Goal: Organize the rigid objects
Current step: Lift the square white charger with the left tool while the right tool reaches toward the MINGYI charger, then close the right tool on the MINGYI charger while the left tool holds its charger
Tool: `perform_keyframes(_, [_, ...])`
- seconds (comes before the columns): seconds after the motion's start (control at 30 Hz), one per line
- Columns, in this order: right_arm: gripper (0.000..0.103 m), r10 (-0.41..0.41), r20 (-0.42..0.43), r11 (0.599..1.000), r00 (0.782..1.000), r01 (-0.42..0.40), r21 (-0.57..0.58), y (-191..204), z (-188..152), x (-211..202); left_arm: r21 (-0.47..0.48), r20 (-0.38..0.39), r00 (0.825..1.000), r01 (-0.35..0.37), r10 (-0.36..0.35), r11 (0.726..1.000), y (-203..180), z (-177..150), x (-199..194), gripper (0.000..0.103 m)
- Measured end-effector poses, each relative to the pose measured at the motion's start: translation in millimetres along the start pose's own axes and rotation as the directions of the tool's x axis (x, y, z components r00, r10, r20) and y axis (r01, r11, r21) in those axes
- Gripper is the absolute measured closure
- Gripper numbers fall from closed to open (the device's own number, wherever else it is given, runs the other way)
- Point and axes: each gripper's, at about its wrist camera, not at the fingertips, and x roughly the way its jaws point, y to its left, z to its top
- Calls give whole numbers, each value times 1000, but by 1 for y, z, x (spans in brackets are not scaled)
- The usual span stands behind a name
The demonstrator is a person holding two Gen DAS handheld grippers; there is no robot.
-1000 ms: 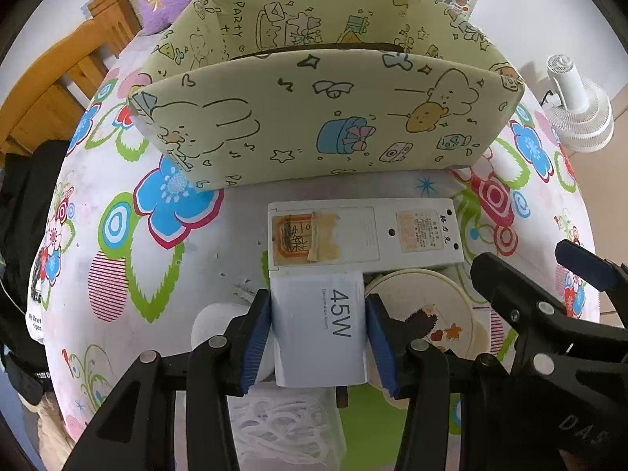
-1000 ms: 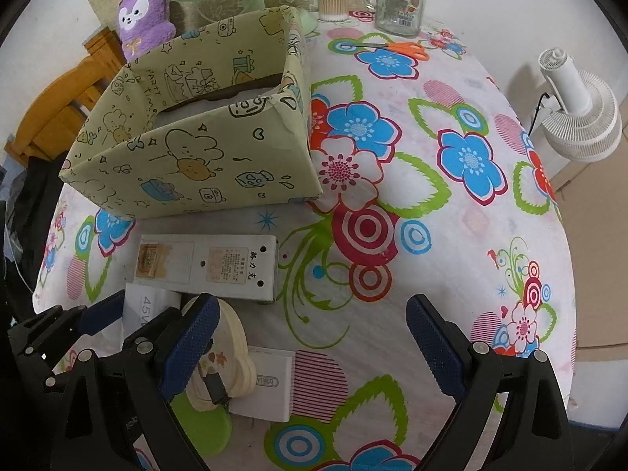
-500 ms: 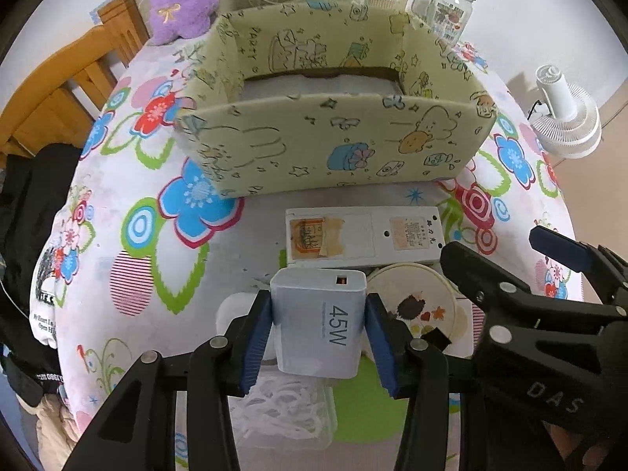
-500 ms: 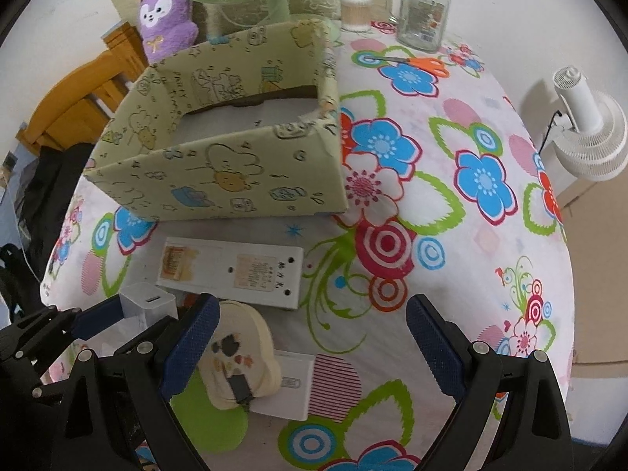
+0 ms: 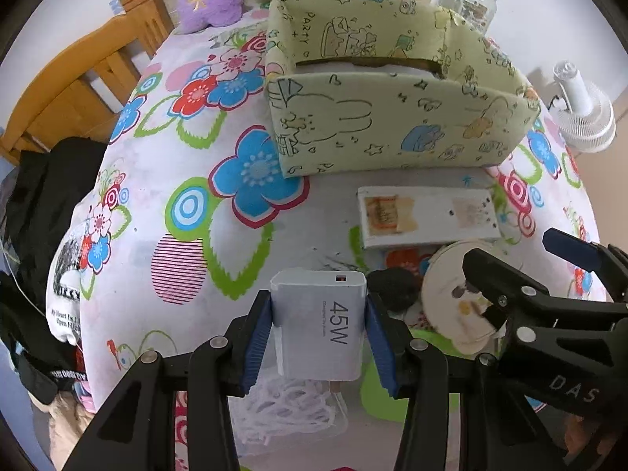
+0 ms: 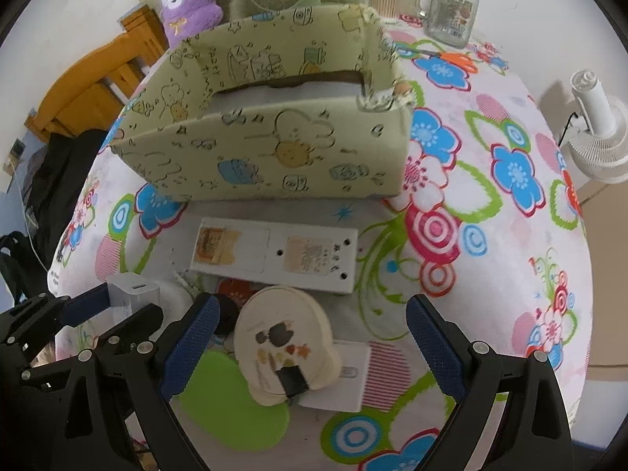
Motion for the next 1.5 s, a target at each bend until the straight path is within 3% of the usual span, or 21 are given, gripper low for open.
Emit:
perform_keyframes(0.27, [5,-19,-41,1000,999,20,20,10,-6,16,71,8,1000,15,-16,997,6,-5,5,55])
perform_keyframes(0.6, [8,-76,-83,995,994,81,59,17,-7,35,167,51,998,-29,21,985,0,-1,13,53])
perform_keyframes(0.7, [20,-78,-80,994,994,84,70,21,-6,38,168,49,999,-16,8,986,2,4,16,53])
perform_keyframes(0.83, [47,-67,-82,995,994,73,72,28,-3,39,160,41,999,-1,-5,987,6,8,18,53])
perform_keyframes(1.03, [65,-66,-63,998,996,67,21,30,5,30,73,1,998,59,-59,996,18,25,24,53])
perform_keyframes(1.17, [83,-37,-47,999,998,37,11,26,9,16,84,-9,998,68,-68,994,11,28,24,54])
perform_keyframes(1.3, [87,1,-50,1000,999,0,17,20,13,12,103,-21,996,92,-90,990,0,29,22,54])
perform_keyframes(1.5, [87,-14,-39,1000,999,15,25,7,9,9,103,-24,996,88,-86,991,-5,25,17,54])
